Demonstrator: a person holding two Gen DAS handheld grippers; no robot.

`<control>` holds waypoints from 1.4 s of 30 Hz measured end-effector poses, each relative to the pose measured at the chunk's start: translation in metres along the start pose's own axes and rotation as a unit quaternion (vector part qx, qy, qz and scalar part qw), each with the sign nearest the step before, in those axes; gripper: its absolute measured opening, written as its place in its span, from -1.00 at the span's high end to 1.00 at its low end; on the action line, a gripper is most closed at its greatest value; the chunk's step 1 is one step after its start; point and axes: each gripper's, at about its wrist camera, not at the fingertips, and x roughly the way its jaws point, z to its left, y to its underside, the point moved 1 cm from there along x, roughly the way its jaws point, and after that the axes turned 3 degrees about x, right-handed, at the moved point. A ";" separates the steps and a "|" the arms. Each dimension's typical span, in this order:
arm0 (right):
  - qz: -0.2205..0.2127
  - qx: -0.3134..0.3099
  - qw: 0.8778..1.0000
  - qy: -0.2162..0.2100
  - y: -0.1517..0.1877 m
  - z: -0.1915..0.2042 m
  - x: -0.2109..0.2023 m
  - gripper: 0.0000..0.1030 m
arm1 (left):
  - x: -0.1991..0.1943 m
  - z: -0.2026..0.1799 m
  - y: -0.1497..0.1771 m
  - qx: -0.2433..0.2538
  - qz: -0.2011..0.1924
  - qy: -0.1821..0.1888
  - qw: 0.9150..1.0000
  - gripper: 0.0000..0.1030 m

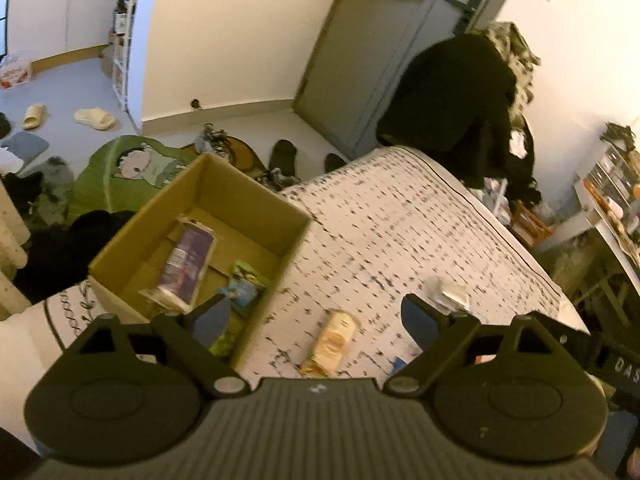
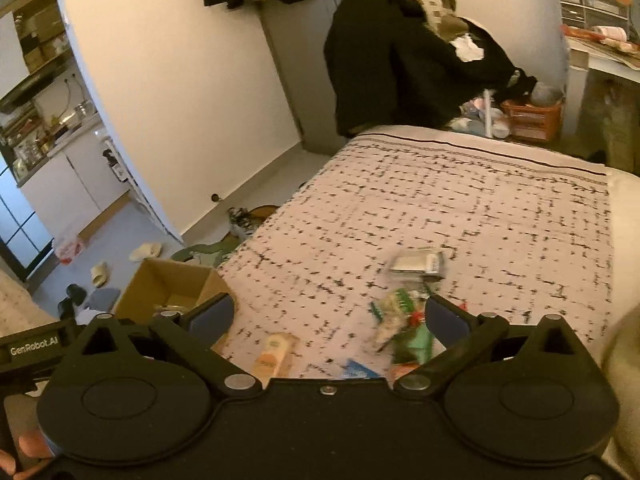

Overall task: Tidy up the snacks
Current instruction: 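Move both open grippers back over the remaining snacks, then grasp the small blue packet with the left gripper while the right grasps the green packet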

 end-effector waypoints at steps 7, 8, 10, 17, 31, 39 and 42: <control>0.001 -0.020 1.000 0.016 0.000 -0.015 -0.003 -0.99 | 0.004 -0.008 0.009 0.009 0.006 0.010 1.000 -0.77; 0.004 -0.028 0.999 0.018 0.001 -0.016 -0.002 -0.99 | 0.005 -0.010 0.011 0.014 0.007 0.010 1.000 -0.77; 0.009 -0.040 0.999 0.023 0.002 -0.019 -0.001 -0.99 | 0.009 -0.013 0.014 0.018 0.013 0.014 1.000 -0.77; 0.028 0.004 0.999 0.036 0.011 -0.042 0.009 -0.99 | 0.026 -0.024 0.022 0.020 0.030 0.029 0.999 -0.95; 0.081 0.023 0.995 0.047 0.030 -0.072 0.034 -0.97 | 0.060 -0.057 0.051 0.062 0.052 0.040 0.996 -0.99; 0.094 0.061 0.992 0.051 0.029 -0.091 0.050 -0.71 | 0.091 -0.059 0.075 0.041 0.070 0.042 0.996 -0.94; 0.106 0.063 0.992 0.039 0.029 -0.092 0.061 -0.55 | 0.101 -0.063 0.082 0.046 0.066 0.040 0.996 -0.92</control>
